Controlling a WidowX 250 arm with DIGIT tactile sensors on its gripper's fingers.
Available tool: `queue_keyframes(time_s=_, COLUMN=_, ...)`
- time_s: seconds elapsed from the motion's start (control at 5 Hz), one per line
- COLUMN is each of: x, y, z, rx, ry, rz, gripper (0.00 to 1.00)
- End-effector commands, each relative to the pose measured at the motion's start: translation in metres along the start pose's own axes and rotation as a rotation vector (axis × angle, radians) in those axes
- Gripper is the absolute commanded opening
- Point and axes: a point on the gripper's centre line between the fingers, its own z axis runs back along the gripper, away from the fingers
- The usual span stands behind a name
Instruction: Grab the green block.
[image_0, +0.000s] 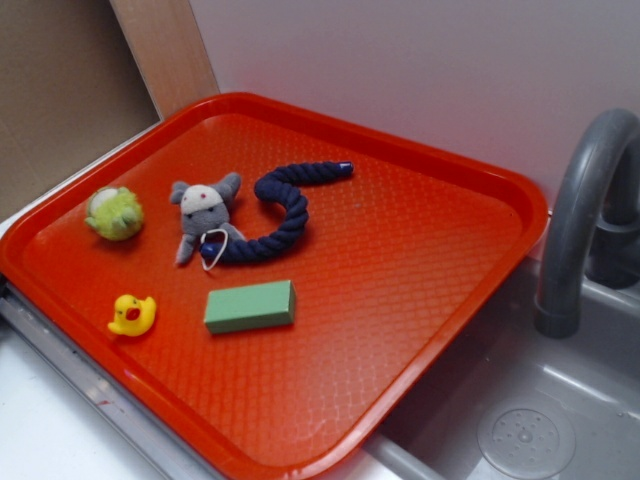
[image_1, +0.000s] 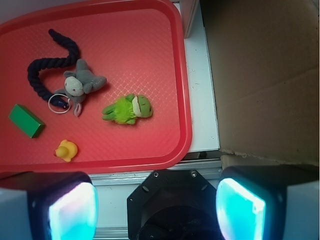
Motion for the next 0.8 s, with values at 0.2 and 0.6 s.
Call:
queue_keyframes(time_s=0.2, x=0.022, y=-0.045, z=-0.005, rx=0.000, ry=0.019, rz=-0.135, gripper=1.00)
queue_keyframes(time_s=0.6, x=0.027, y=-0.146, z=-0.023, rx=0.002, ry=-0.054, rz=-0.568, gripper=1.00)
